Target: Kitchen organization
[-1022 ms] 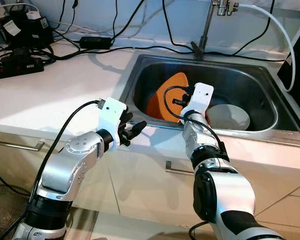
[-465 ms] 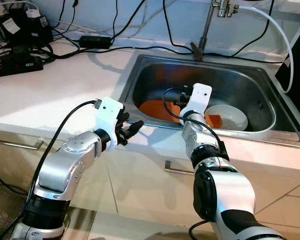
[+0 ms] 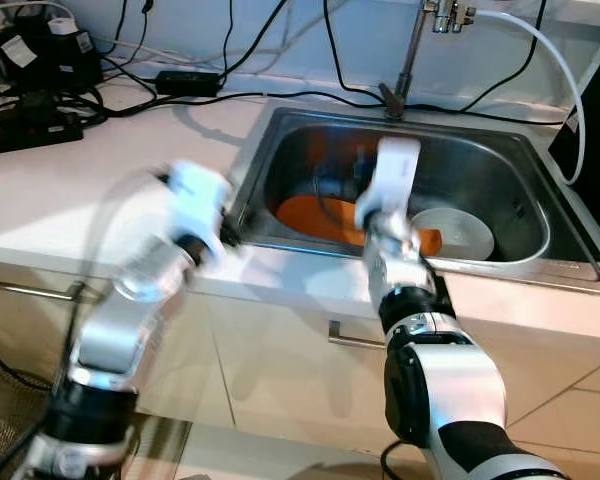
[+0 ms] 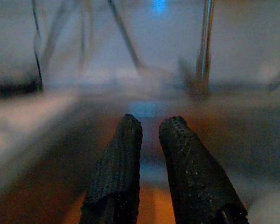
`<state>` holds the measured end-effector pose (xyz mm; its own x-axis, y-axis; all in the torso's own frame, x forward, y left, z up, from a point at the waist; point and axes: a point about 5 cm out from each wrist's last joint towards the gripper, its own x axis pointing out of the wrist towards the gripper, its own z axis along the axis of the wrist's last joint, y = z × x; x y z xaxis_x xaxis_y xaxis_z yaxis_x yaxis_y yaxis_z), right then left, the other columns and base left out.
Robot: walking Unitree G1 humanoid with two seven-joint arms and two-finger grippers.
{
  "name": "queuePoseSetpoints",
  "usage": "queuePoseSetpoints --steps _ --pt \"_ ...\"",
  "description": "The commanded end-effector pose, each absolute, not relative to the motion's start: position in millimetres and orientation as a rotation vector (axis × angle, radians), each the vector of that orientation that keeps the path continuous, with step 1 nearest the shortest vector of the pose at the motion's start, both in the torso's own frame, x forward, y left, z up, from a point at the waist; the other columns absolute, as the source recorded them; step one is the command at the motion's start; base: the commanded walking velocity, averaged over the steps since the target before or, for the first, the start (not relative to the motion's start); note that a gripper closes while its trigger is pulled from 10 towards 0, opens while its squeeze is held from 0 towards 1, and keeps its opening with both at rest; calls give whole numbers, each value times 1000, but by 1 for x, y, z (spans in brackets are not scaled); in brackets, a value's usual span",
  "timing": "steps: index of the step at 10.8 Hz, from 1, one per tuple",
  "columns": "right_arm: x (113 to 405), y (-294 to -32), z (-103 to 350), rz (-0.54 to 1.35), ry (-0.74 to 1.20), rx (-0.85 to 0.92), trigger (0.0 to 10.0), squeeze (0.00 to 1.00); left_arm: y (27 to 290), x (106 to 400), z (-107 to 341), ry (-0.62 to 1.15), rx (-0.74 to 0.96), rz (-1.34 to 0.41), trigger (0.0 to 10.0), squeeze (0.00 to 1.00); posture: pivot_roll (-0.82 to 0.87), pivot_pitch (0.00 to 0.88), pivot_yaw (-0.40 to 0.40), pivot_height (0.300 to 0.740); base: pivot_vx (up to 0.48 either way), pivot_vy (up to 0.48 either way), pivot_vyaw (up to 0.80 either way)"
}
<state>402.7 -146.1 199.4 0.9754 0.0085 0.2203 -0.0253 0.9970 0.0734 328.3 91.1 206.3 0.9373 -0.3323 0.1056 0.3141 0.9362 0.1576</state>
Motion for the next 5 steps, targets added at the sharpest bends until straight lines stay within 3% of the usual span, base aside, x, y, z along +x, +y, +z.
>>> queuePoseSetpoints --steps 1,3,5 --pt "396 -146 206 22 -317 50 10000 0 99 333 211 -173 132 -265 10000 0 237 37 -12 740 0 0 0" --pt "378 -150 211 -6 -445 14 10000 0 110 338 210 -254 142 -164 10000 0 197 29 1 740 0 0 0" --pt "360 -145 184 -7 -401 7 10000 0 118 337 211 -368 149 -89 10000 0 183 31 6 740 0 0 0"
